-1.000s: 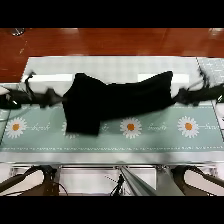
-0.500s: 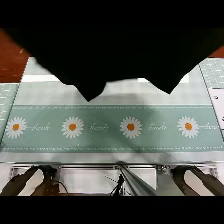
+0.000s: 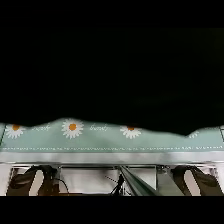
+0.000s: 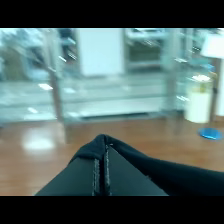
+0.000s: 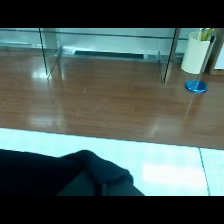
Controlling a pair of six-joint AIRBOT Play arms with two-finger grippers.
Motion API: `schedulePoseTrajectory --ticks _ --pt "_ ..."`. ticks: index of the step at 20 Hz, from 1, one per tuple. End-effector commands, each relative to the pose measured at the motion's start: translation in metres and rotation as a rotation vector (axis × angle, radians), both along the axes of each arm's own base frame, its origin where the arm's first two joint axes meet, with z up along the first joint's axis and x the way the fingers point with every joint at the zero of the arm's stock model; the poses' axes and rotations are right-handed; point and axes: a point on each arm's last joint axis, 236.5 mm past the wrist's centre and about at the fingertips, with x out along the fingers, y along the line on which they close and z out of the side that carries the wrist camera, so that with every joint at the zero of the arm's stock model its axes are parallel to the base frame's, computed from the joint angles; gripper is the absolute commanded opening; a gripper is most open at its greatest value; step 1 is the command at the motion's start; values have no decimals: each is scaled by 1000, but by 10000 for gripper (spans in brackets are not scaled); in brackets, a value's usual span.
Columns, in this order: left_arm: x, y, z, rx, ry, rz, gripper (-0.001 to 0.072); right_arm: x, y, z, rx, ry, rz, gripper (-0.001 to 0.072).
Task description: Fold the shirts.
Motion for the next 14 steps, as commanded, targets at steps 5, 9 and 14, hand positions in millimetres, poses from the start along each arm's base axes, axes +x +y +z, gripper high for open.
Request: schedulePoseTrajectory --ticks 5,9,14 --pt "20 22 -84 -17 259 15 17 17 -2 -61 63 195 17 29" --pt "113 22 -215 -112 569 -13 18 84 8 -158 198 406 147 29" --pt "216 26 -330 -262 708 -3 18 185 -7 -278 369 532 181 29"
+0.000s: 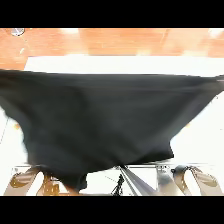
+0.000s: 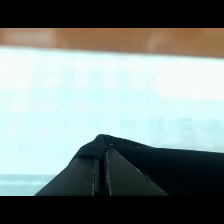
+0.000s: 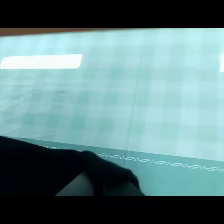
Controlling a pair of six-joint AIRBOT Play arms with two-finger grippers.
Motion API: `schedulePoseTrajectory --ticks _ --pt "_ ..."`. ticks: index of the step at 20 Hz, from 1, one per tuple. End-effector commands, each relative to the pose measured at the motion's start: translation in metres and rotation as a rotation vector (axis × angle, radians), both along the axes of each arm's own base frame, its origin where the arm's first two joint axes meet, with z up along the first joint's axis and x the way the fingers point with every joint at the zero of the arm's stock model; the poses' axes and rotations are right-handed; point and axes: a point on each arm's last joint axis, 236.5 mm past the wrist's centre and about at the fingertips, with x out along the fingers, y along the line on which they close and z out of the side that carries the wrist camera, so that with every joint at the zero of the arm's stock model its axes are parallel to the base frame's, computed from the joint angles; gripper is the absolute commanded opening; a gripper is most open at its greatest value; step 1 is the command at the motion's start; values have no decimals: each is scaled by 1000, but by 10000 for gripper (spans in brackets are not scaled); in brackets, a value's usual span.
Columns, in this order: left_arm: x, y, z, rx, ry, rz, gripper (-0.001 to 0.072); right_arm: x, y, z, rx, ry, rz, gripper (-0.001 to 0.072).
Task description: Fold the shirts.
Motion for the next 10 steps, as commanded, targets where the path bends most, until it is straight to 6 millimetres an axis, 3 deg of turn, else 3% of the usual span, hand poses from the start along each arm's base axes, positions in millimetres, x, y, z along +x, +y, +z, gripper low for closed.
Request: schedulePoseTrajectory --ticks 1,4,6,10 --pt "71 0 -73 -124 66 40 17 70 -14 -80 104 78 -14 29" --pt "132 -5 -122 -242 146 66 18 133 -31 -141 146 177 -50 29" --pt "161 -11 -157 -315 234 74 19 174 -23 -180 154 248 -24 29" --pt "203 -28 -198 -466 317 90 19 249 -14 -226 203 314 -46 29"
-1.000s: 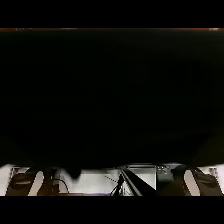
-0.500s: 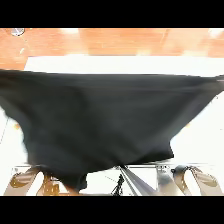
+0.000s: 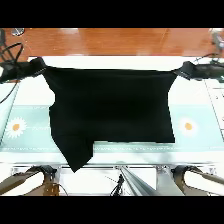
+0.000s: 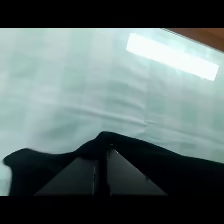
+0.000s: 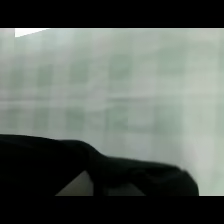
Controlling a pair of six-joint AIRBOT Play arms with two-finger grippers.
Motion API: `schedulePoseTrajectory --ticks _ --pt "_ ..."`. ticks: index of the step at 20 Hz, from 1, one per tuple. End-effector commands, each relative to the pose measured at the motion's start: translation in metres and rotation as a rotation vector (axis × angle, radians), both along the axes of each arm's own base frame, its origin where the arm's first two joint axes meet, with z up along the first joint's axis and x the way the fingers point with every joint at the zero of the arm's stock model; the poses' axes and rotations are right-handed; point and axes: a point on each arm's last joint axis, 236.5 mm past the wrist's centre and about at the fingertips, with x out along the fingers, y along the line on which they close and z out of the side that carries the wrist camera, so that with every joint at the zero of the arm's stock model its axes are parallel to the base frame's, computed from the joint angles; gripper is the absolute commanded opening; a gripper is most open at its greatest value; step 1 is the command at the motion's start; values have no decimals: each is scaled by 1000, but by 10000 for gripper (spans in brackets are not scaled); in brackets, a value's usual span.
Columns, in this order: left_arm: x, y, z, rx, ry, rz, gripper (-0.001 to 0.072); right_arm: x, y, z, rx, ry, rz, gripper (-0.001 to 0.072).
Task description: Fold the shirts.
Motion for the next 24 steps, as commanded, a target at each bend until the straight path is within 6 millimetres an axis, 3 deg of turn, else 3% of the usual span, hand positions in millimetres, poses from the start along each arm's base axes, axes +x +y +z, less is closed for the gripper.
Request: schedulePoseTrajectory --ticks 1,3,6,11,13,15,18,20,21,22,23,24 --pt "38 -17 -40 -170 68 40 20 61 5 -52 59 81 -44 29" --pt "39 -21 -52 -195 100 39 19 67 5 -65 76 137 -34 29" --pt "24 -21 -58 -210 175 5 20 51 -9 -69 42 196 -1 30" --pt "-38 -22 -71 -193 391 -243 19 -16 -20 -72 98 390 152 30" --pt "-58 -22 -84 -208 461 -284 20 -36 -25 -91 80 468 160 30" --pt "-69 -21 -99 -228 504 -275 20 -64 -35 -124 17 583 151 30" --pt "-82 -26 -123 -256 574 -277 20 -89 -29 -153 33 660 143 31" --pt "-88 -32 -131 -269 609 -292 20 -97 -18 -160 74 682 138 31" --pt "-92 -33 -132 -277 625 -299 20 -98 -12 -159 108 686 140 91" --pt "-96 -32 -132 -287 641 -301 47 -100 -7 -155 131 692 149 418" --pt "-101 -30 -130 -314 674 -279 273 -102 -5 -150 138 693 161 624" --pt "-109 -27 -126 -336 711 -277 703 -103 -9 -144 133 688 155 624"
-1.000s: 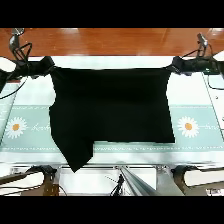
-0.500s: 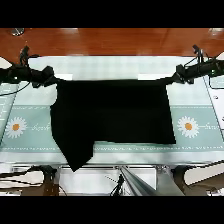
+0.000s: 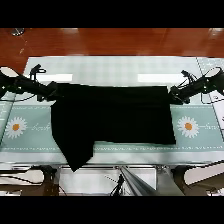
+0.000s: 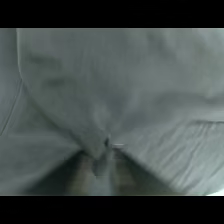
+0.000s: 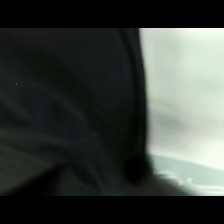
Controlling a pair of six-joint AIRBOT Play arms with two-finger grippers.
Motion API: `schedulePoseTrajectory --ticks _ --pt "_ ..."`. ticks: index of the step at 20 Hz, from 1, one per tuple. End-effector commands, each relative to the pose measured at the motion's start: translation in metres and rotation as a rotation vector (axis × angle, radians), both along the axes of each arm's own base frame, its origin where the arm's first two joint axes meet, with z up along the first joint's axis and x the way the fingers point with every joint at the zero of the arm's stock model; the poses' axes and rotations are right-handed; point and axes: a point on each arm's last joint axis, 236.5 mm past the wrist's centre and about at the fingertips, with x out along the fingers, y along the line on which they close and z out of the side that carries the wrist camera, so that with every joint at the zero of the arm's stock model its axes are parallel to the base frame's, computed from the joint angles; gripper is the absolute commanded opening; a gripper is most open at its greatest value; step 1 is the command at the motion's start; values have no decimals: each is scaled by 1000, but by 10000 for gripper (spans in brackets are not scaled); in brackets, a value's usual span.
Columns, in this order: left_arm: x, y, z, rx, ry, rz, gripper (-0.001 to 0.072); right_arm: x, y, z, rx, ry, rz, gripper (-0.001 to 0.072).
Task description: Fold the shirts.
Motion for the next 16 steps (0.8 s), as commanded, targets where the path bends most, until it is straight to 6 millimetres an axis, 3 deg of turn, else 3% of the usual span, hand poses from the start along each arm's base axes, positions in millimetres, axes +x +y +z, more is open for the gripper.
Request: schedulePoseTrajectory --ticks 1,5,7,8,10,13,16 --pt "-27 6 7 -47 129 -4 700 -9 -1 16 25 6 -20 623" --pt "-78 53 27 72 171 -22 700 -19 -50 62 -100 -114 -119 621" --pt "-114 73 19 141 165 44 700 -37 -62 68 -140 -183 -218 621" --pt "-136 75 9 142 182 90 700 -49 -59 64 -145 -200 -259 622" --pt "-175 71 -18 109 256 258 700 -79 -31 53 -99 -226 -284 621" --pt "-190 37 -32 -53 200 331 700 -106 17 52 55 -278 -315 621" --pt "-197 10 -39 -141 203 322 700 -116 31 52 96 -288 -320 621"
